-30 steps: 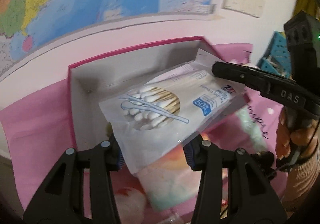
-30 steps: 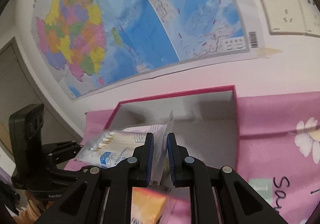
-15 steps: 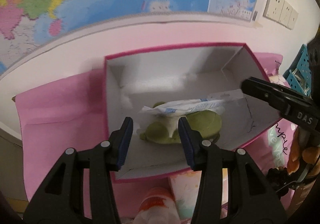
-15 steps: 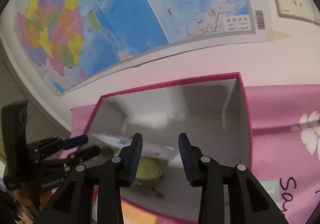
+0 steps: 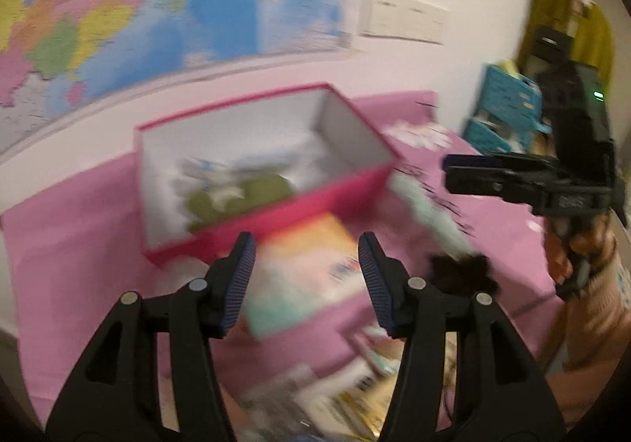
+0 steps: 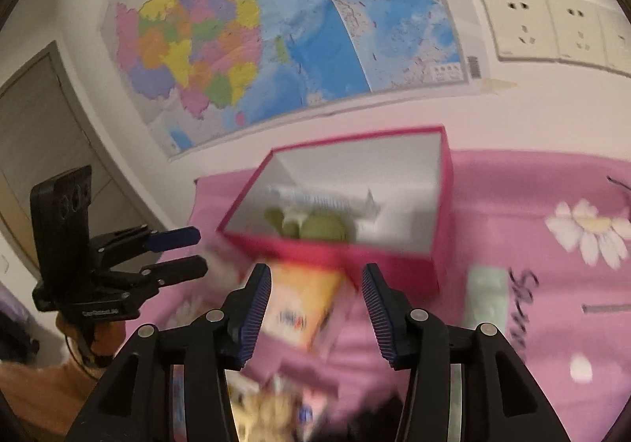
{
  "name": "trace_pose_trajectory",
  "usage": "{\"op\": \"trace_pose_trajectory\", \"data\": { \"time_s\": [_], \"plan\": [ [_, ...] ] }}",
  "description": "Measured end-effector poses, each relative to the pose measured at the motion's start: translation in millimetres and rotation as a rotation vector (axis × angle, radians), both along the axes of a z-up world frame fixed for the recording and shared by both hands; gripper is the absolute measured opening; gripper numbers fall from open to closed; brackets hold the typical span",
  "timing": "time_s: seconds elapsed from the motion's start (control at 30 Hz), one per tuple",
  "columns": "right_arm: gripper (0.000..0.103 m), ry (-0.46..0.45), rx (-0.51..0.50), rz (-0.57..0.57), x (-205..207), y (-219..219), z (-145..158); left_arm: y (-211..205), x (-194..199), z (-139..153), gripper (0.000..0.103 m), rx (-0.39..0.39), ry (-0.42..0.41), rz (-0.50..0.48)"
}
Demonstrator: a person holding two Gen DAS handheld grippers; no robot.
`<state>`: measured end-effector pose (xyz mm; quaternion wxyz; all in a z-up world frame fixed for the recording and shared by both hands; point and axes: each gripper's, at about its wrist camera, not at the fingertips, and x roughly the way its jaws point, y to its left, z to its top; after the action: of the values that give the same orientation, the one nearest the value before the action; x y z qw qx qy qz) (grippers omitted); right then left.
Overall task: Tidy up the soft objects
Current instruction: 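Move the right tool to the black scrunchie and grasp it, then lift the black scrunchie with the right tool toward the pink box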
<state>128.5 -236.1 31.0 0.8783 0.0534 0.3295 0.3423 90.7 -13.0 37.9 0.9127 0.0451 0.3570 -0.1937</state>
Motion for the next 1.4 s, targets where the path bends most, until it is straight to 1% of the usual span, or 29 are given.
{"op": "trace_pose_trajectory", "data": {
  "time_s": [0.07, 0.13, 0.2, 0.27, 0.4, 0.53, 0.7, 0.73, 0.77, 0.8, 0.83, 0.87, 0.9, 0.93, 1.03, 1.13, 1.2, 1.23, 1.3, 1.37, 1.4],
  "plan": [
    [0.049, 0.013, -0.048, -0.031, -11, -9, -11, -11, -11, -6, 0.056, -0.022, 0.022, -0.064],
    [0.051, 0.054, -0.097, -0.065, -20, -22, -28, -19, -19, -13, 0.056, -0.041, 0.035, -0.109],
    [0.057, 0.091, -0.125, -0.088, -24, -31, -43, -27, -24, -22, 0.056, -0.054, 0.055, -0.153],
    [0.066, 0.142, -0.169, -0.114, -27, -37, -63, -40, -26, -32, 0.056, -0.053, 0.08, -0.185],
    [0.067, 0.212, -0.212, -0.154, -31, -44, -91, -62, -28, -50, 0.056, -0.032, 0.132, -0.232],
    [0.07, 0.216, -0.196, -0.157, -33, -45, -99, -81, -26, -60, 0.056, -0.012, 0.165, -0.266],
    [0.068, 0.192, -0.182, -0.146, -35, -42, -102, -96, -21, -71, 0.056, 0.003, 0.202, -0.295],
    [0.06, 0.185, -0.18, -0.145, -36, -42, -103, -100, -20, -74, 0.056, 0.007, 0.212, -0.295],
    [0.047, 0.185, -0.176, -0.144, -37, -43, -103, -102, -20, -77, 0.056, 0.013, 0.219, -0.297],
    [0.042, 0.183, -0.168, -0.143, -37, -44, -103, -105, -18, -80, 0.056, 0.017, 0.233, -0.301],
    [0.032, 0.178, -0.167, -0.142, -37, -44, -103, -105, -17, -83, 0.056, 0.017, 0.243, -0.303],
    [0.023, 0.17, -0.169, -0.14, -38, -44, -103, -107, -15, -85, 0.056, 0.016, 0.254, -0.308],
    [0.022, 0.158, -0.163, -0.136, -39, -44, -101, -109, -14, -87, 0.056, 0.013, 0.266, -0.312],
    [0.016, 0.151, -0.161, -0.134, -41, -43, -100, -109, -13, -89, 0.056, 0.01, 0.274, -0.314],
    [0.01, 0.131, -0.137, -0.132, -43, -44, -95, -113, -11, -93, 0.056, -0.004, 0.304, -0.326],
    [0.009, 0.117, -0.11, -0.127, -44, -45, -89, -114, -8, -96, 0.058, -0.02, 0.328, -0.333],
    [0.009, 0.114, -0.117, -0.127, -44, -44, -87, -115, -8, -96, 0.061, -0.027, 0.333, -0.342],
    [0.01, 0.117, -0.128, -0.138, -43, -44, -88, -116, -7, -95, 0.061, -0.028, 0.335, -0.345],
    [0.017, 0.127, -0.141, -0.173, -39, -48, -91, -118, -6, -96, 0.061, -0.025, 0.337, -0.345],
    [0.046, 0.136, -0.157, -0.174, -38, -49, -95, -120, -5, -97, 0.061, -0.017, 0.338, -0.344],
    [0.049, 0.135, -0.163, -0.166, -39, -47, -96, -122, -6, -96, 0.061, -0.013, 0.335, -0.344]
  ]
}}
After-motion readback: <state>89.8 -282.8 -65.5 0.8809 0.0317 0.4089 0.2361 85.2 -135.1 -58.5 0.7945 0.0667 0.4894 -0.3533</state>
